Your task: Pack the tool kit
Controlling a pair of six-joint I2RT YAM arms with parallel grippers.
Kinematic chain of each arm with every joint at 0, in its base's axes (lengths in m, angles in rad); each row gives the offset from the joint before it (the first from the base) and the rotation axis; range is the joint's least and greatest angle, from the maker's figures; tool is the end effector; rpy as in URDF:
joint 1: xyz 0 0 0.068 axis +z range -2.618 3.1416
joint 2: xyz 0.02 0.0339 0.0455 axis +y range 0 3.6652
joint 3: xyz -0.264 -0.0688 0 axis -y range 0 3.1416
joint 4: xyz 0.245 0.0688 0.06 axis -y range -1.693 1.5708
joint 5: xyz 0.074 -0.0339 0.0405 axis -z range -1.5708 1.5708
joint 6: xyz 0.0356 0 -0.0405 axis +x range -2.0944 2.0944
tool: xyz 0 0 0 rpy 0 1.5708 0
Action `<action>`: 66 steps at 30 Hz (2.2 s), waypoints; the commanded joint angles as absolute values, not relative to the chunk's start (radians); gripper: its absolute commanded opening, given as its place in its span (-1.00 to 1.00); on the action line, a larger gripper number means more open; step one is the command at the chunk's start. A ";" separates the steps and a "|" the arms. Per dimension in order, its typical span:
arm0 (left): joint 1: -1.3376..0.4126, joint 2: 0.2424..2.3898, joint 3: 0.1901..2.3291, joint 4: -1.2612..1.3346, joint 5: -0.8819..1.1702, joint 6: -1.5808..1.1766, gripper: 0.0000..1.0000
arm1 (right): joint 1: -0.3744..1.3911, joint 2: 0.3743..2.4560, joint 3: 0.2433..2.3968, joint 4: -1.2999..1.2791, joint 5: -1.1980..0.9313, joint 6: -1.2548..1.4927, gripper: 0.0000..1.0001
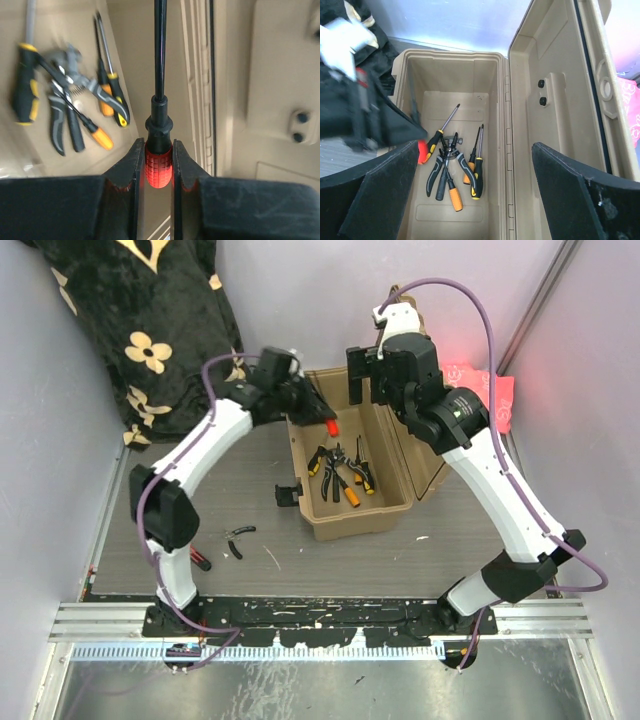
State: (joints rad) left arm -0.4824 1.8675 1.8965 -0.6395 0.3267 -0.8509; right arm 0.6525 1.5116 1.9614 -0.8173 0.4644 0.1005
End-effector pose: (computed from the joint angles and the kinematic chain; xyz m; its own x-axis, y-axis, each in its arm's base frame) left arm 0.3744 -0.2090 0.3713 -0.8403 -0.3638 -0.4019 0.0614 0.6727 -0.7374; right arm 0.2462 0.1681 0.4996 -0.3052 -0.1203 -0.9447 -0.1810 0.9812 -0.0665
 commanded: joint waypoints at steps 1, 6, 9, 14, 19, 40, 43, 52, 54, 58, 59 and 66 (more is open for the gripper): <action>-0.587 1.900 1.895 -0.642 0.370 -0.860 -1.00 | 0.650 1.424 1.961 -0.778 0.536 0.108 1.00; -0.632 1.945 1.828 -0.669 0.368 -0.880 -1.00 | 0.649 1.378 1.940 -0.796 0.574 0.109 1.00; -0.644 1.970 1.833 -0.677 0.355 -0.877 -0.81 | 0.648 1.361 1.922 -0.796 0.586 0.110 1.00; -0.655 2.012 1.849 -0.680 0.347 -0.868 -0.37 | 0.642 1.366 1.917 -0.789 0.582 0.098 1.00; -0.656 2.034 1.861 -0.682 0.347 -0.856 -0.27 | 0.634 1.377 1.917 -0.785 0.573 0.089 1.00; -0.119 1.613 1.748 -0.968 -0.052 -1.043 0.00 | 0.613 1.423 1.945 -0.755 0.521 0.081 1.00; -0.082 1.532 1.542 -1.038 -0.021 -1.060 0.03 | 0.613 1.454 1.967 -0.755 0.490 0.090 1.00; -0.083 1.459 1.192 -1.144 0.089 -1.091 0.04 | 0.613 1.511 2.023 -0.756 0.413 0.136 1.00; -0.083 1.457 1.126 -1.138 0.117 -1.103 0.03 | 0.613 1.509 2.022 -0.757 0.412 0.143 1.00; -0.086 1.466 1.035 -1.110 0.165 -1.104 0.00 | 0.613 1.505 2.024 -0.767 0.416 0.151 1.00; -0.088 1.469 1.022 -1.099 0.173 -1.103 0.00 | 0.613 1.504 2.023 -0.770 0.417 0.153 1.00; -0.116 1.528 1.025 -1.019 0.200 -1.209 0.00 | 0.614 1.499 2.018 -0.776 0.417 0.166 1.00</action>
